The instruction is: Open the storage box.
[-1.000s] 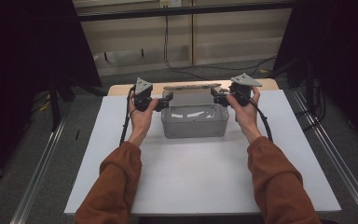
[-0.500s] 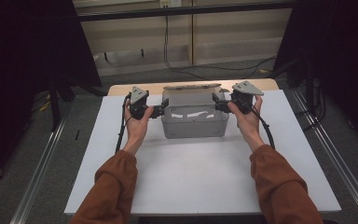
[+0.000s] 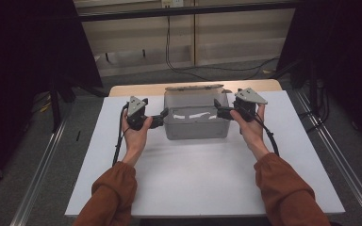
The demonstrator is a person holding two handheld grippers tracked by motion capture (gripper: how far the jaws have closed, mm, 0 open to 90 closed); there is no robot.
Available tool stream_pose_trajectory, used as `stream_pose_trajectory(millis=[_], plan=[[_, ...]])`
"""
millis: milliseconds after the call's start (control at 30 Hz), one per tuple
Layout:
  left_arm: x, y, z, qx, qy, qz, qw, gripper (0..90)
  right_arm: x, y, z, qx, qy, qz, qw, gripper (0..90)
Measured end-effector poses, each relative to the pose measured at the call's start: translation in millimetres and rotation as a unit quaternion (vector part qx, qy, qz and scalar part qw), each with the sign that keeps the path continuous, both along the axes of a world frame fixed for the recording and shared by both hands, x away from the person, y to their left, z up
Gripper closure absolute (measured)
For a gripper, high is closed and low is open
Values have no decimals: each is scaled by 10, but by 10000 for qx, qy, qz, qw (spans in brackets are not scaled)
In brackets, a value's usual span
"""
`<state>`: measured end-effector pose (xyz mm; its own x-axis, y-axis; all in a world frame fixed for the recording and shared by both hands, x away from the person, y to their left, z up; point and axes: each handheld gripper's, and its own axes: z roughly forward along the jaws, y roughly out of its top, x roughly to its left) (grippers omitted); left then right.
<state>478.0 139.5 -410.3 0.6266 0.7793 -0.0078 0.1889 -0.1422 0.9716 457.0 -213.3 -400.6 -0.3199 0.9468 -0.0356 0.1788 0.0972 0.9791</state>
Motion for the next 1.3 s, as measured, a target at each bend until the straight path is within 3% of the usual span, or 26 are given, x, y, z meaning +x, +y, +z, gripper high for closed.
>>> stream_pose_trajectory(millis=[167, 433, 567, 633, 933, 1300], plan=[[-84, 9, 13, -112, -9, 28, 9999, 59, -79, -3, -33, 25, -15, 12, 10000, 9], [-218, 76, -36, -53, -9, 50, 10000, 46, -200, -57, -67, 48, -15, -73, 10000, 2], [-277, 129, -58, -202, -71, 133, 9997, 47, -283, -101, -84, 87, -15, -71, 9999, 0], [-308, 149, -66, -289, -62, 181, 9994, 47, -322, -117, -99, 52, -24, -113, 9999, 0], [-528, 267, -146, -324, -22, 212, 9992, 46, -505, -172, -162, -70, -35, -147, 9999, 0], [-742, 396, -84, -342, -91, 285, 9990, 32, -791, -255, -169, -202, -156, -171, 9995, 0]])
